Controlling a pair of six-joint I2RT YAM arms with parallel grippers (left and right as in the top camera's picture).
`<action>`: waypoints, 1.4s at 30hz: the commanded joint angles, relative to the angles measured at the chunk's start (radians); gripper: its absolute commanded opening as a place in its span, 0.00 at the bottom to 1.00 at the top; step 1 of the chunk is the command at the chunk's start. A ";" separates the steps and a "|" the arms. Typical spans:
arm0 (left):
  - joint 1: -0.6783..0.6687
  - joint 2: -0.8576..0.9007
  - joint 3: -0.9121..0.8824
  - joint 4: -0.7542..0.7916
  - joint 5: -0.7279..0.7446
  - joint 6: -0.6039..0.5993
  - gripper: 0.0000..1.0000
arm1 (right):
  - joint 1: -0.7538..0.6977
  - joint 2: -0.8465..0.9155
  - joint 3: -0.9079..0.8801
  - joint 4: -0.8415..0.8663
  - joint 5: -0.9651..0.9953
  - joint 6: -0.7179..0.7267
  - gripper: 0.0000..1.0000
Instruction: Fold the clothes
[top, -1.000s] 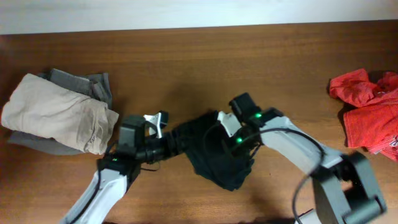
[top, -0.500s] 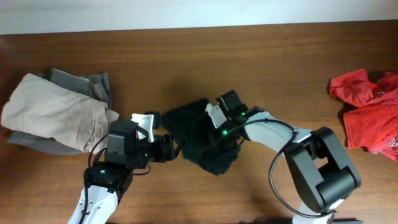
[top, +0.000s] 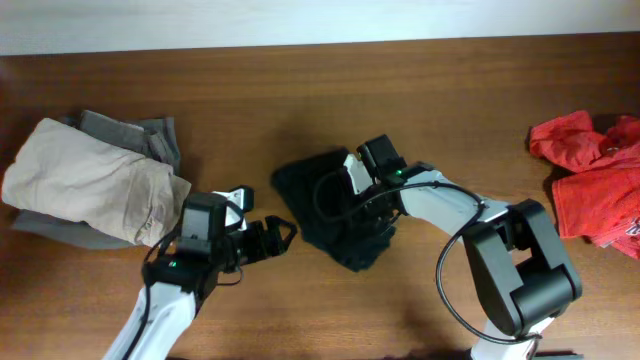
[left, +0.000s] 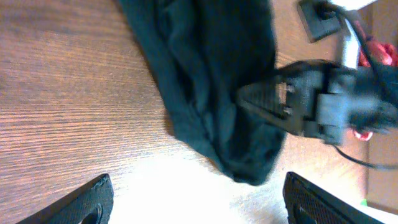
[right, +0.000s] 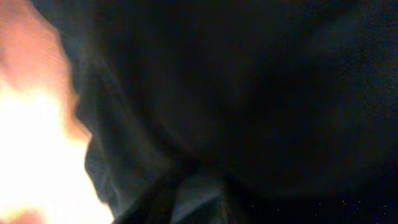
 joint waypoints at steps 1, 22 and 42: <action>0.004 0.122 0.017 0.085 0.100 -0.061 0.87 | -0.019 -0.023 0.008 -0.072 0.082 -0.119 0.39; -0.146 0.553 0.018 0.523 0.177 -0.443 0.92 | -0.020 -0.207 0.033 -0.226 0.115 -0.076 0.46; -0.171 0.685 0.018 0.747 0.089 -0.462 0.44 | -0.020 -0.207 0.033 -0.242 0.114 -0.073 0.41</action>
